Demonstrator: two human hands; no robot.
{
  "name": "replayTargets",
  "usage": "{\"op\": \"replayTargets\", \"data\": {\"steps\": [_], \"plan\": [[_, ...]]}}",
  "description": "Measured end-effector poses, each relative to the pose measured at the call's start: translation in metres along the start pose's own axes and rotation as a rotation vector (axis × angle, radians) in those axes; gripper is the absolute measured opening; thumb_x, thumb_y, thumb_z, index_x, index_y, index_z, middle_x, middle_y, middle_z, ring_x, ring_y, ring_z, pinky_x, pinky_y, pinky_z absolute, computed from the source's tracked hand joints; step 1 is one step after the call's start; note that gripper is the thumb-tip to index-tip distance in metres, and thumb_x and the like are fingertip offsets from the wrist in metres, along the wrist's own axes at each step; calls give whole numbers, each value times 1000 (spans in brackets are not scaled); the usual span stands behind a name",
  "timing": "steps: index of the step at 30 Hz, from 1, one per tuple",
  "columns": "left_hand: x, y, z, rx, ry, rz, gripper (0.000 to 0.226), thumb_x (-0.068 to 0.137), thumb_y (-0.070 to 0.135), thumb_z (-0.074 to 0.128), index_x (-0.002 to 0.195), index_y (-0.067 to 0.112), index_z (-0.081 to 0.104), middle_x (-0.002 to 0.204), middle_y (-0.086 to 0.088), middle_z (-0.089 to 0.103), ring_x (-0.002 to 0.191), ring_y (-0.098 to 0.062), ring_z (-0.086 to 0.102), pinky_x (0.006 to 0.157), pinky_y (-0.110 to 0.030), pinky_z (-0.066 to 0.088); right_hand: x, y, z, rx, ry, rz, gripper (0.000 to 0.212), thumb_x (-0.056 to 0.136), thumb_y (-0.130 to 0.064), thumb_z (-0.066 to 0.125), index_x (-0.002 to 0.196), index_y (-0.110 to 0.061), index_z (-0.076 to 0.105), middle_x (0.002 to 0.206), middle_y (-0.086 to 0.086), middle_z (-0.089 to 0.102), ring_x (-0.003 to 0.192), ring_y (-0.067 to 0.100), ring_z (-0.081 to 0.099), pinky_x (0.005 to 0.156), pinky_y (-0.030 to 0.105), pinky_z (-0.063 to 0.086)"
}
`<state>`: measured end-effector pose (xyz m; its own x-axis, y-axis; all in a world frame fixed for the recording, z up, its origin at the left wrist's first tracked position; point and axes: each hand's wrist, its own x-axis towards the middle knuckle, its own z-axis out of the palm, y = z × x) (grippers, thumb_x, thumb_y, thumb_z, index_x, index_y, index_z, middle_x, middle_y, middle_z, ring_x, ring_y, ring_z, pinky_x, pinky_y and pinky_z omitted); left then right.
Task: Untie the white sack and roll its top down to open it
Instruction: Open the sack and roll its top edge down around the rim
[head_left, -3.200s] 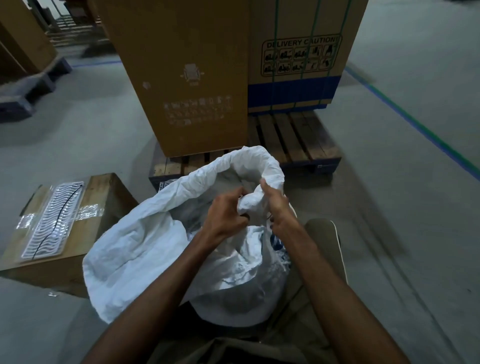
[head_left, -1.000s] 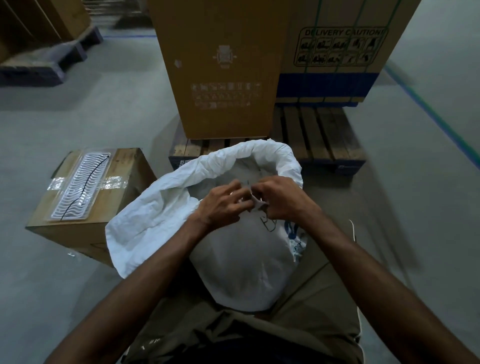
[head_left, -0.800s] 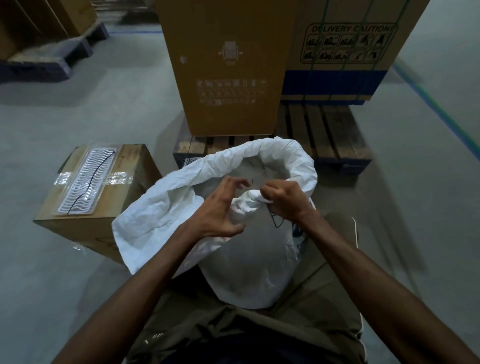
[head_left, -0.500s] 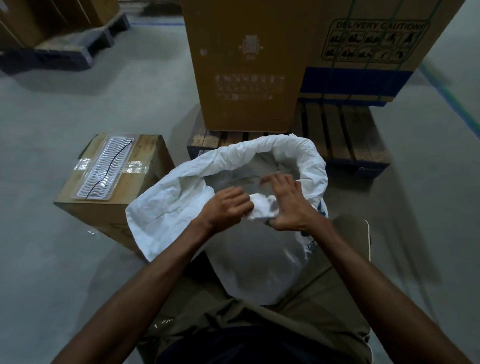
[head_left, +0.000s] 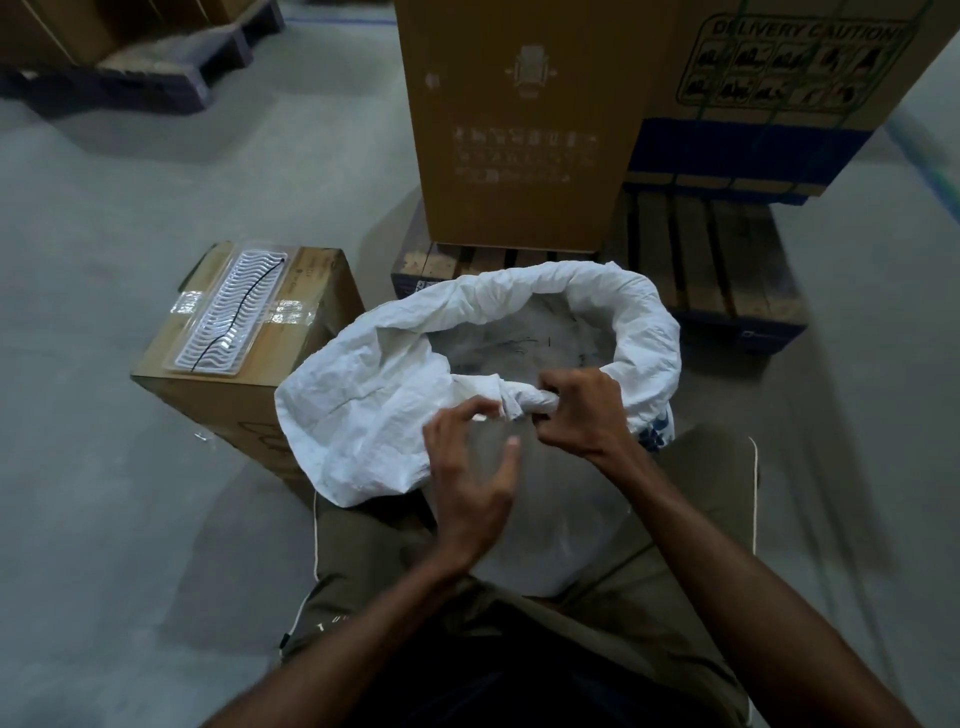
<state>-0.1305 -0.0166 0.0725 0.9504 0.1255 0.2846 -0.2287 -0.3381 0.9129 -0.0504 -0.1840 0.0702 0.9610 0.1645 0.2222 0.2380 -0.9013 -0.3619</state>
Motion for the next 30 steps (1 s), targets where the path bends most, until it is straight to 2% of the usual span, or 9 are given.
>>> {"op": "replayTargets", "data": {"steps": [4, 8, 12, 15, 18, 21, 24, 27, 30], "plan": [[-22, 1, 10, -691, 274, -917, 51, 87, 36, 75, 131, 19, 56, 130, -8, 62, 114, -22, 64, 89, -34, 53, -14, -6, 11, -56, 157, -62, 25, 49, -19, 72, 67, -18, 54, 63, 0, 59, 55, 27, 56, 49, 31, 37], [30, -19, 12, -987, 331, -1039, 46, 97, 33, 68, 133, 6, 61, 123, -13, 72, 114, -26, 69, 96, -40, 56, -35, -15, 29, -208, 298, -251, 25, 47, -13, 67, 70, -17, 58, 67, 1, 59, 58, 29, 55, 55, 34, 32], [60, -28, 14, -1060, 460, -1217, 29, 97, 8, 64, 125, 1, 61, 119, -19, 70, 89, -27, 70, 66, -38, 62, -46, -24, 32, -202, 297, -300, 27, 50, -9, 72, 71, -17, 57, 69, 0, 57, 60, 29, 54, 58, 37, 34], [68, -34, 5, -1182, 382, -1216, 25, 102, 9, 40, 90, 5, 62, 86, -13, 65, 72, -23, 63, 92, -32, 52, -46, -32, 16, 49, 8, -127, 44, 65, -49, 81, 92, -24, 56, 87, -10, 58, 77, 16, 58, 74, 38, 38], [72, -32, -5, -1185, 271, -1222, 34, 96, 16, 39, 95, -3, 67, 97, -22, 70, 96, -36, 65, 83, -45, 55, -38, -42, 4, 317, -204, 10, 81, 69, -72, 77, 131, -27, 53, 116, -12, 59, 102, 5, 57, 89, 31, 42], [76, -36, -10, -1126, 207, -1137, 40, 98, 26, 35, 93, 2, 67, 84, -16, 71, 87, -33, 65, 68, -37, 60, -18, -55, 11, 419, -245, 17, 65, 59, -51, 89, 113, -19, 71, 98, -5, 72, 85, 10, 68, 75, 37, 57], [80, -51, -23, -923, 173, -1083, 39, 90, 24, 47, 111, -2, 67, 106, -19, 69, 110, -37, 64, 92, -37, 58, -12, -66, 33, 490, -113, 66, 32, 56, -27, 90, 70, -13, 65, 60, -4, 64, 54, 15, 61, 50, 39, 49], [74, -49, -38, -574, -46, -968, 51, 73, 36, 62, 114, 5, 63, 108, -13, 69, 101, -29, 65, 80, -35, 55, -15, -72, 51, 353, -2, 5, 30, 57, -9, 79, 63, -11, 50, 58, -1, 52, 51, 19, 48, 47, 42, 41], [61, -35, -30, -197, 149, -804, 56, 82, 45, 75, 121, 9, 56, 107, -2, 69, 94, -16, 66, 79, -29, 50, -16, -79, 63, 183, 59, -68, 30, 54, 3, 70, 66, -11, 46, 62, 6, 53, 53, 31, 50, 46, 38, 39]]}}
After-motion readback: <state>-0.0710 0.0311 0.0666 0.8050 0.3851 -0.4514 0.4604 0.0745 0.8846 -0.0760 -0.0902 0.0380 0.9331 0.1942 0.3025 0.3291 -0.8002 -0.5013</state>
